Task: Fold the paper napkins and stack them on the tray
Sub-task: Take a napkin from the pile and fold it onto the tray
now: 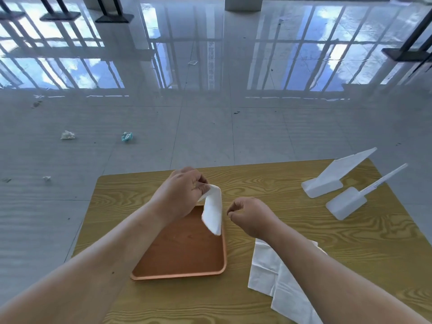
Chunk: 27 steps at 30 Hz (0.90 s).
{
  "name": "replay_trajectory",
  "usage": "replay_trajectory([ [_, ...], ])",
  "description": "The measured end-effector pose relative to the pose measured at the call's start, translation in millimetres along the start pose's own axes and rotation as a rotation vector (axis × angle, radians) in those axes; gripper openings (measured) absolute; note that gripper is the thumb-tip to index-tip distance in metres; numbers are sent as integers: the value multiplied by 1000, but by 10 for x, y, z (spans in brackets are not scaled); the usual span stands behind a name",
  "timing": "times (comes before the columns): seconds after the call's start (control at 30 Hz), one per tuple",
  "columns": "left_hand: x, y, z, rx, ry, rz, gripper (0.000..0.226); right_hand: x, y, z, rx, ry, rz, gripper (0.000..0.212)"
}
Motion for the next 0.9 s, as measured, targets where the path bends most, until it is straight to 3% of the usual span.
replay_trajectory([
  [0.07, 90, 17, -110, 46, 24, 28, 8, -77, -22, -80, 18, -51, 9, 23],
  [0.17, 84, 73, -204, 105, 46, -96, 13, -144, -42, -183, 63, -52, 53, 72],
  [0.27, 75, 166, -242, 145, 59, -196, 15, -285, -63, -352, 72, -81, -22, 115],
  [0.33, 129, 204, -245, 166, 98, -190, 13, -403, -91, -475, 58, -161, -95, 121],
  [0.43, 242, 236, -224, 171, 100, -161, 16, -554, -85, -645, 62, -426, -245, 111],
  [0.53, 313, 239, -231, 180, 67, -130, 13, -610, -51, -683, -9, -552, -280, 127],
  [0.6, 310, 246, -232, 185, 66, -142, 12, -633, -49, -690, -38, -602, -224, 107],
  [0.7, 312, 251, -227, 192, 77, -159, 11, -580, -113, -670, -25, -542, -81, 23],
  [0.73, 323, 250, -226, 192, 77, -155, 11, -560, -113, -662, -38, -530, -51, 16],
  [0.9, 399, 228, -231, 192, 91, -143, 11, -516, -63, -613, -79, -523, -33, 22],
])
Point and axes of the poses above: each hand's wrist, its own y-axis away from the middle knuckle, its own x-axis out of the back of the hand, z = x × y, the point moved 6 cm from there along -y, towards the middle knuckle, and after that the axes turned 5 degrees about y, right-handed, at the moved point
